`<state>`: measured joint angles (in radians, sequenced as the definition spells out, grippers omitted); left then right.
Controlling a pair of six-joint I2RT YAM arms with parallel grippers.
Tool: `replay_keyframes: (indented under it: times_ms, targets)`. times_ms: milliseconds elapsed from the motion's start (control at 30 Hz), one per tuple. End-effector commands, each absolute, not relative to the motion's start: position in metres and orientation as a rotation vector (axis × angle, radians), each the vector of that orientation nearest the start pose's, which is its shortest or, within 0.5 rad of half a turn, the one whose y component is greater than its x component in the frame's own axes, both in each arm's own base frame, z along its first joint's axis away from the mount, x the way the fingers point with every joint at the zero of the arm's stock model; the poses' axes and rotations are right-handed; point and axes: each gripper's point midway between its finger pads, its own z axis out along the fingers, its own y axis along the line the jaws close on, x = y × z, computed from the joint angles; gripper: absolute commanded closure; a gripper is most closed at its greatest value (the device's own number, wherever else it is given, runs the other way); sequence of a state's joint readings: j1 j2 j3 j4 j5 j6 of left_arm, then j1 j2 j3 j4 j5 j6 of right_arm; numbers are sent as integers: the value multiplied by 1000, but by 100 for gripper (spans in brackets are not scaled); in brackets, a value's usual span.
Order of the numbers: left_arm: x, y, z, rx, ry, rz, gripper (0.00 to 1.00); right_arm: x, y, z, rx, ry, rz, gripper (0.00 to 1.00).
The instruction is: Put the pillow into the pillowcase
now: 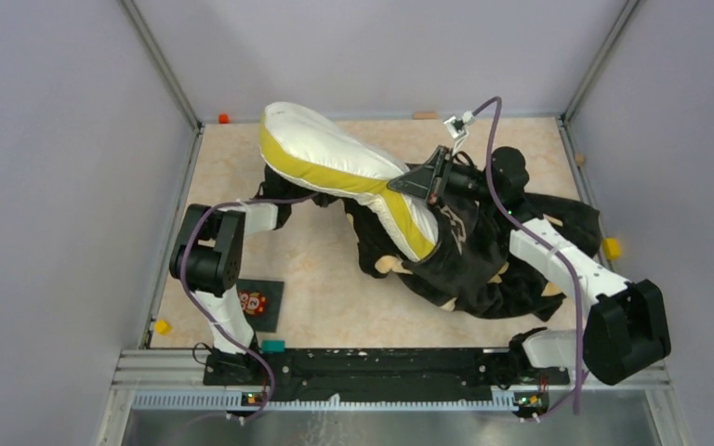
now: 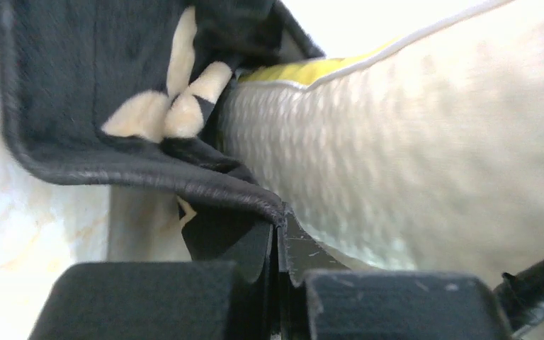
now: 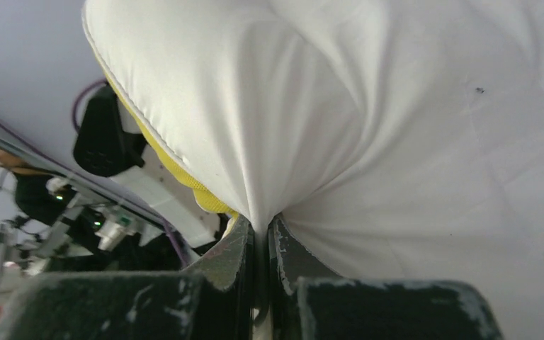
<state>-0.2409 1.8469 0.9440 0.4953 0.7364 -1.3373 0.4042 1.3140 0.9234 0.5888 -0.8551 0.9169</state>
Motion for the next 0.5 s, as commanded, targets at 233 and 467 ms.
replay_keyframes:
  times_ms: [233, 467]
  targets:
    - [445, -204, 213, -575, 1972, -1573, 100, 266, 322, 258, -634, 1851, 1218, 84]
    - [446, -199, 204, -569, 2005, -1502, 100, 281, 307, 299, -530, 1921, 1043, 35]
